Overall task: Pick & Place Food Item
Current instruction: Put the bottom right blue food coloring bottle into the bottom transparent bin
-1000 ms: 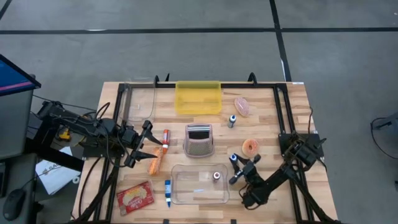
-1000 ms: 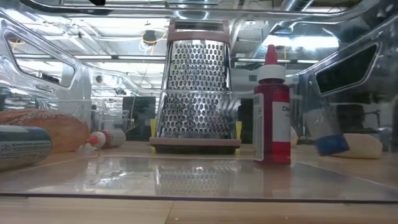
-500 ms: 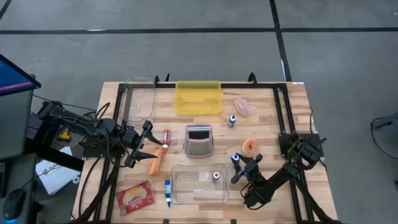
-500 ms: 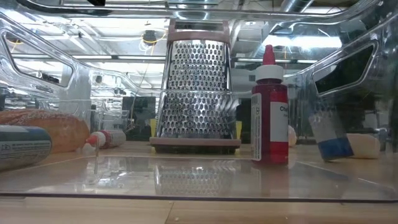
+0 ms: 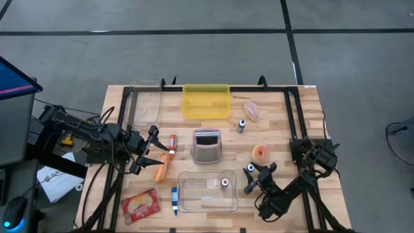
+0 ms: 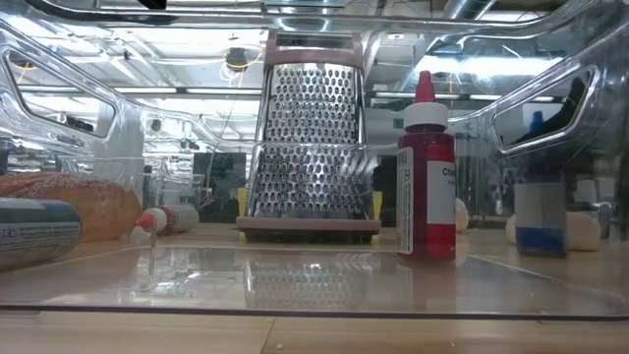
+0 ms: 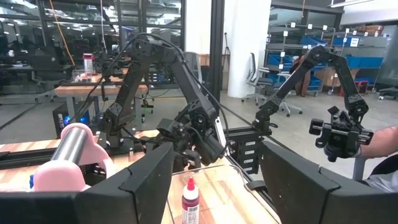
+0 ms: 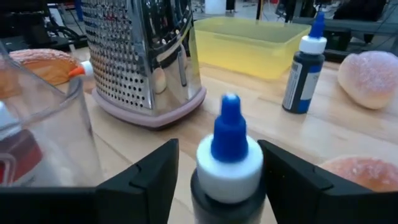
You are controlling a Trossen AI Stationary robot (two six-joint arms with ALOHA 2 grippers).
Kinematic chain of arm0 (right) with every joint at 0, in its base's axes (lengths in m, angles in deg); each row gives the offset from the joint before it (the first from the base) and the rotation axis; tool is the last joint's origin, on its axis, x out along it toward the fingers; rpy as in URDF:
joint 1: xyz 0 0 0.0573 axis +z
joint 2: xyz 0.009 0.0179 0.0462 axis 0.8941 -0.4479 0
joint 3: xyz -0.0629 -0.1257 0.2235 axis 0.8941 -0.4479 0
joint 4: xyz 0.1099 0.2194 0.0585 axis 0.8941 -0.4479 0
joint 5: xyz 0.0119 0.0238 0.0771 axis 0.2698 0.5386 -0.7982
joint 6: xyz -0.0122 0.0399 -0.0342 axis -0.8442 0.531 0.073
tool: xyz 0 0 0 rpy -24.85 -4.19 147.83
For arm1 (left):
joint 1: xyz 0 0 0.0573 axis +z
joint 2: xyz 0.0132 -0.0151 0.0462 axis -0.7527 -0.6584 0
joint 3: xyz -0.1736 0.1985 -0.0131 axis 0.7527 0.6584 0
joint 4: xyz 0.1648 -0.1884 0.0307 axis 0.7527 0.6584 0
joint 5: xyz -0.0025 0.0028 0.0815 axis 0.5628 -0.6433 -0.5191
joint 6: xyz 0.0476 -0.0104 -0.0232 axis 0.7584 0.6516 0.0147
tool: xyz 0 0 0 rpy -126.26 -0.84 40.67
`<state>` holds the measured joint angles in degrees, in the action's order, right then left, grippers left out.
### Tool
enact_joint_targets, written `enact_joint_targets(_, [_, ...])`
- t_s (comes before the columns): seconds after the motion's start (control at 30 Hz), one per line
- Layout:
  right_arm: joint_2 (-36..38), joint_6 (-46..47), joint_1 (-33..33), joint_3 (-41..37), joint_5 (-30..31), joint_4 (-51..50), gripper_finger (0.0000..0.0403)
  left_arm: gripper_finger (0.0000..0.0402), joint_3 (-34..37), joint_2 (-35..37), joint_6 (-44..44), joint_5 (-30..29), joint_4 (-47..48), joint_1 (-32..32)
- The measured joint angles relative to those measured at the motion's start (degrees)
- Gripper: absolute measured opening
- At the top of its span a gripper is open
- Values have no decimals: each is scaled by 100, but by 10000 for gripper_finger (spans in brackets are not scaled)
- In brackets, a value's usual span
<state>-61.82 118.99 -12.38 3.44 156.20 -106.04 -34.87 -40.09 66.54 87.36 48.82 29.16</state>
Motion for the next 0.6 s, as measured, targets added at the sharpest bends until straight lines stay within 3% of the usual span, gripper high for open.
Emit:
enact_joint_targets(0.5, [0,58,36,969,-114,-2115,190,231,0,0,0,-1,31,2])
enact_joint_targets(0.6, [245,-302,101,1133,-158,-2118,190,231,0,0,-39,-1,33,1])
